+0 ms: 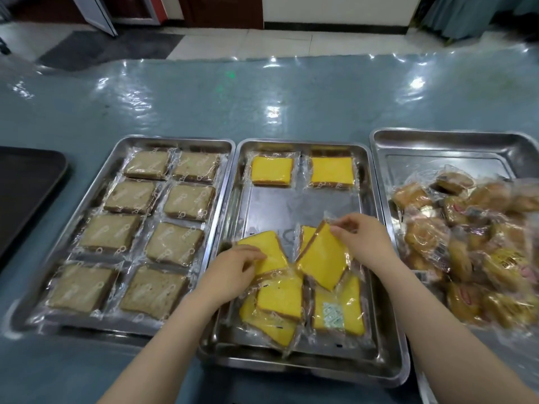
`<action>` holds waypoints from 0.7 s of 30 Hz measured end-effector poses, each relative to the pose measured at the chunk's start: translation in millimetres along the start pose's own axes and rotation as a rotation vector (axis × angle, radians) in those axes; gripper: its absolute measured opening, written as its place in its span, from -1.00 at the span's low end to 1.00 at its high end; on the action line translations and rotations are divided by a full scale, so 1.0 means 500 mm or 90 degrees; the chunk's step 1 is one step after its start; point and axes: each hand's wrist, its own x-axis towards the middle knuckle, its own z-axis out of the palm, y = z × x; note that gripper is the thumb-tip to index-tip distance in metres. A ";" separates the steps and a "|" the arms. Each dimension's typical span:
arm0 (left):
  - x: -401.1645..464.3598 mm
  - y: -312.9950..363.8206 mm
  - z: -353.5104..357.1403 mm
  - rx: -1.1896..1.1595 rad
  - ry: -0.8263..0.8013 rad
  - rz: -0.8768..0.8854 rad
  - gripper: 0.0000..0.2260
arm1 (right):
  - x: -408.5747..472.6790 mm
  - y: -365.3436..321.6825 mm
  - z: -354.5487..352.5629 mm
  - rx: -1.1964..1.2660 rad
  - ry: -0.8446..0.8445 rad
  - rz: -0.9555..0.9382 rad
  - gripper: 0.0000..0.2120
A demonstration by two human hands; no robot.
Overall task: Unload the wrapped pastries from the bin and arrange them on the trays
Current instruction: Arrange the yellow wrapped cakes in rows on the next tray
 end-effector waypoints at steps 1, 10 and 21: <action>0.004 0.000 0.004 0.010 -0.012 0.007 -0.71 | 0.005 0.000 0.000 0.013 0.037 0.017 -0.88; 0.058 0.004 0.029 -0.014 -0.020 0.003 -0.57 | 0.056 0.004 -0.009 0.214 0.257 0.123 -0.88; 0.159 0.014 0.030 0.089 -0.021 -0.041 -0.52 | 0.072 0.005 0.055 -0.260 0.097 -0.102 -0.50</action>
